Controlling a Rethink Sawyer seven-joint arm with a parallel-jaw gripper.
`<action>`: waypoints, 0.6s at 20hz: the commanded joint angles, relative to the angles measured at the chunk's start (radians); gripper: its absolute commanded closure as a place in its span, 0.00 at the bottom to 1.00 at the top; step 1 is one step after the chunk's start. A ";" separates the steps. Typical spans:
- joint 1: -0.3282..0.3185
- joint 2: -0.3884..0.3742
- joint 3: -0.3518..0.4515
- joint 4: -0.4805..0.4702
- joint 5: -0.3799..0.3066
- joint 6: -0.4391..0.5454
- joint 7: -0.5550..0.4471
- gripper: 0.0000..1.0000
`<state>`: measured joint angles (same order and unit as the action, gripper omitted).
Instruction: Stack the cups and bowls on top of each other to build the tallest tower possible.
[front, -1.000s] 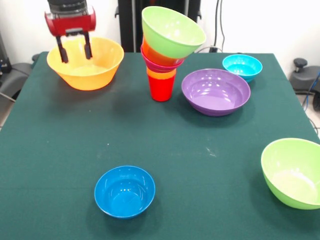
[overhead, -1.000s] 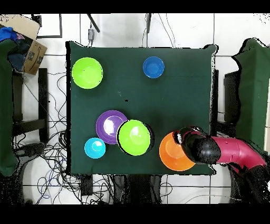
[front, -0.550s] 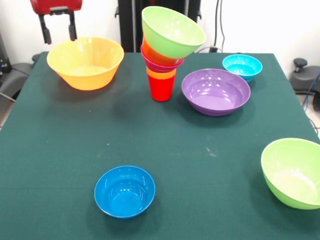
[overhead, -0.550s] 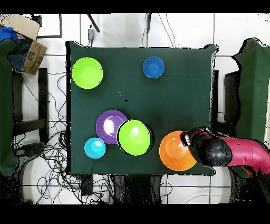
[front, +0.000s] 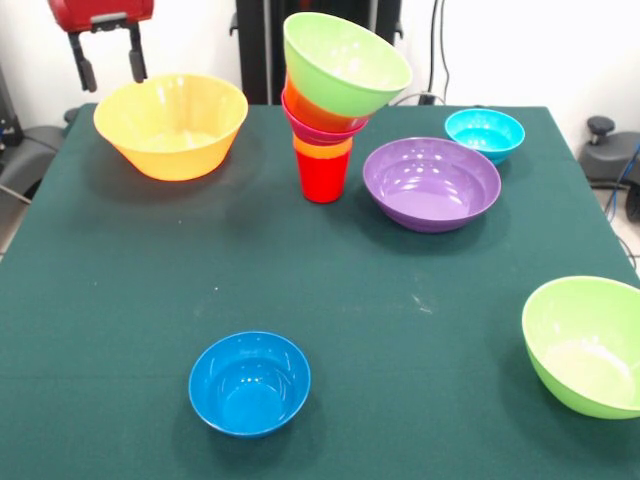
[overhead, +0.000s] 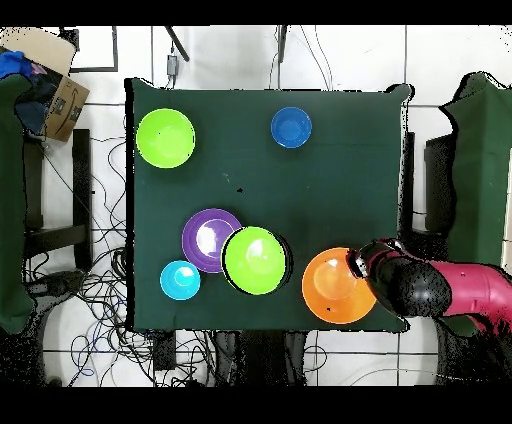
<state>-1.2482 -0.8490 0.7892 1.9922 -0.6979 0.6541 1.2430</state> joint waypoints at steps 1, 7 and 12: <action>-0.006 0.064 0.089 0.040 -0.099 0.126 -0.395 0.00; -0.040 0.084 0.108 0.045 -0.123 0.097 -0.408 0.00; -0.052 0.111 0.104 0.044 -0.145 0.063 -0.372 0.00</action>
<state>-1.3139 -0.8157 0.8509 1.9936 -0.7338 0.6545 1.1788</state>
